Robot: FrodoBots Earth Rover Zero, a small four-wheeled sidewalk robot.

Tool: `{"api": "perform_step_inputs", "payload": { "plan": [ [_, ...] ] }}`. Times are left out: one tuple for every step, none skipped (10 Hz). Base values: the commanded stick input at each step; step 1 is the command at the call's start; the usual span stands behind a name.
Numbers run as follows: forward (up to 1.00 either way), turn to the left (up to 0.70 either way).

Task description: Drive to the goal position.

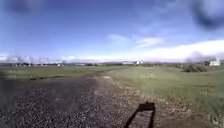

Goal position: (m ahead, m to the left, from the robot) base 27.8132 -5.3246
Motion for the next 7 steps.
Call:
{"api": "perform_step_inputs", "payload": {
  "plan": [
    [0.7,0.0],
    [0.7,0.0],
    [0.7,0.0],
    [0.7,0.0],
    [0.7,0.0],
    [0.7,0.0],
    [0.7,0.0]
  ]
}}
